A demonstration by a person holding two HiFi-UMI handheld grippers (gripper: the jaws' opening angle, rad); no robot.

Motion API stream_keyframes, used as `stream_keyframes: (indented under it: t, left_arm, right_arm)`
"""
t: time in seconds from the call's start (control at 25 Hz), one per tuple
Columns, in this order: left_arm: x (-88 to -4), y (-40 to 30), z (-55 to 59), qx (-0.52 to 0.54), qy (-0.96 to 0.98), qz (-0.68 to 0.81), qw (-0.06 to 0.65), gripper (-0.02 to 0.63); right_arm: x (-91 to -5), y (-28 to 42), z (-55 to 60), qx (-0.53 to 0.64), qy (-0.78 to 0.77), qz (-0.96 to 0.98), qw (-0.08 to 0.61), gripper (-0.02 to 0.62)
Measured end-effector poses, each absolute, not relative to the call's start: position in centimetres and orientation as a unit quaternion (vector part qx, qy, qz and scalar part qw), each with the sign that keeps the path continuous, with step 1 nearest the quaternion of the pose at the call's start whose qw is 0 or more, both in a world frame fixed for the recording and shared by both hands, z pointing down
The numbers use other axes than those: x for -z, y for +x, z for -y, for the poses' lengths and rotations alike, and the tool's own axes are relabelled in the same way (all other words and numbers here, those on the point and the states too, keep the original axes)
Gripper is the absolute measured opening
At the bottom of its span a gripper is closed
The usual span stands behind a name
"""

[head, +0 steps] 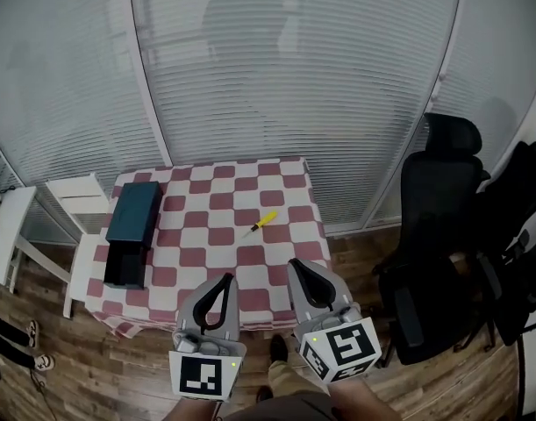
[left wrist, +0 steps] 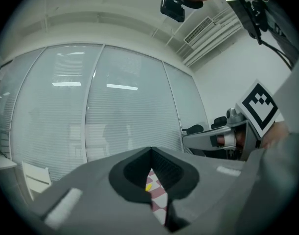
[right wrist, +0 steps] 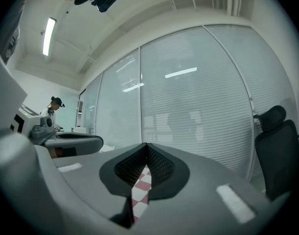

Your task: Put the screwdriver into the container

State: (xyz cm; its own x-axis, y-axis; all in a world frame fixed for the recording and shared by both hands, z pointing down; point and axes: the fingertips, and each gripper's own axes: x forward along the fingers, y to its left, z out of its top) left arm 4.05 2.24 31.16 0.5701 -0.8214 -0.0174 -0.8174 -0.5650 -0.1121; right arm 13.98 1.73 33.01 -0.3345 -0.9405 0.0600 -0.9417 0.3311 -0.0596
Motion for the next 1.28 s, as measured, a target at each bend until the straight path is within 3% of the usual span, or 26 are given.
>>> stream_keyframes:
  t: [0.68,1.28]
  left_arm:
    - [-29.8,9.3,10.7,0.024,-0.874,-0.479,0.077,0.000]
    - [-31.9,6.8,18.3,0.028,-0.890,-0.453,0.044,0.000]
  right_arm:
    - [-32.4,18.0,12.1,-0.045,0.554,0.831,-0.002,0.023]
    - [-35.5,16.7,19.6,-0.065,0.590,0.804,0.032,0.023]
